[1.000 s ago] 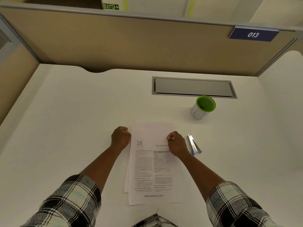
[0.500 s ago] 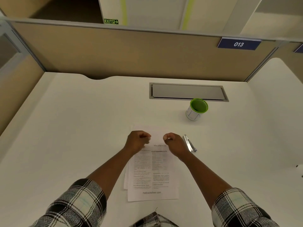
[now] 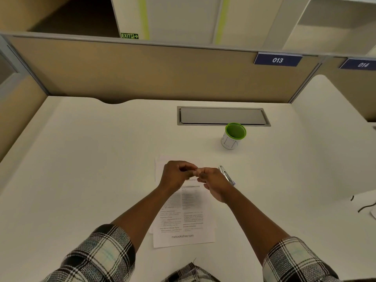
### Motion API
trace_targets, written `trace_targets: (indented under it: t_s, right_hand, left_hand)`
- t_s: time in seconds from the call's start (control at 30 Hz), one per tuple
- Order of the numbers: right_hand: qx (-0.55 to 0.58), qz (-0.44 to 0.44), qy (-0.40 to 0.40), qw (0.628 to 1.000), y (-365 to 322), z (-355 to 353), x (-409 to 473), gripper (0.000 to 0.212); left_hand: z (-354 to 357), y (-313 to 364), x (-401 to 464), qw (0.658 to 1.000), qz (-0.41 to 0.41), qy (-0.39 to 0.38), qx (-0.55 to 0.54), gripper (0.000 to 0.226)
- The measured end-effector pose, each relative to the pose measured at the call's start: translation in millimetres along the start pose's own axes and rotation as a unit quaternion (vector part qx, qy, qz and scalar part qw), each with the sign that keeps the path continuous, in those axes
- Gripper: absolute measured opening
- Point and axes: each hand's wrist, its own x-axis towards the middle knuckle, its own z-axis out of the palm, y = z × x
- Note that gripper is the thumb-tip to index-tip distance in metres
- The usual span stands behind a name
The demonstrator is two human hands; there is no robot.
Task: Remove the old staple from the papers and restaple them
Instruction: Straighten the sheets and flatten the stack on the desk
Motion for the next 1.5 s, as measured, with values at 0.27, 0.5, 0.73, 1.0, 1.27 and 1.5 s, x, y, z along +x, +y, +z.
trace_targets:
  t_s: [0.27,0.5,0.73,1.0,1.27,1.5]
  right_hand:
    - [0.051,0.017,-0.006,0.999,-5,-1,-14,0.016]
    - [0.114,0.018,-0.02,0.993,0,-3,-19,0.023]
    - [0.117,0.012,-0.004,0.993,-3,-3,-21,0.014]
    - [0.061,-0.028,0.051,0.996,-8,-3,-18,0.015]
    - [-0.025,-0.049,0.069,0.996,-11,-7,-3,0.012]
    - [-0.061,-0.047,0.076,0.994,-6,-23,15,0.014]
  left_hand:
    - [3,-1,-7,0.999,0.008,0.031,-0.003,0.01]
    - [6,2,-12,0.964,-0.153,0.008,-0.219,0.006]
    - [12,2,-12,0.924,-0.222,0.005,-0.313,0.014]
    - [18,1,-7,0.96,-0.177,0.022,-0.218,0.01]
    - [24,-3,3,0.979,-0.137,0.039,-0.146,0.011]
    - [26,4,31,0.998,-0.057,0.011,0.007,0.007]
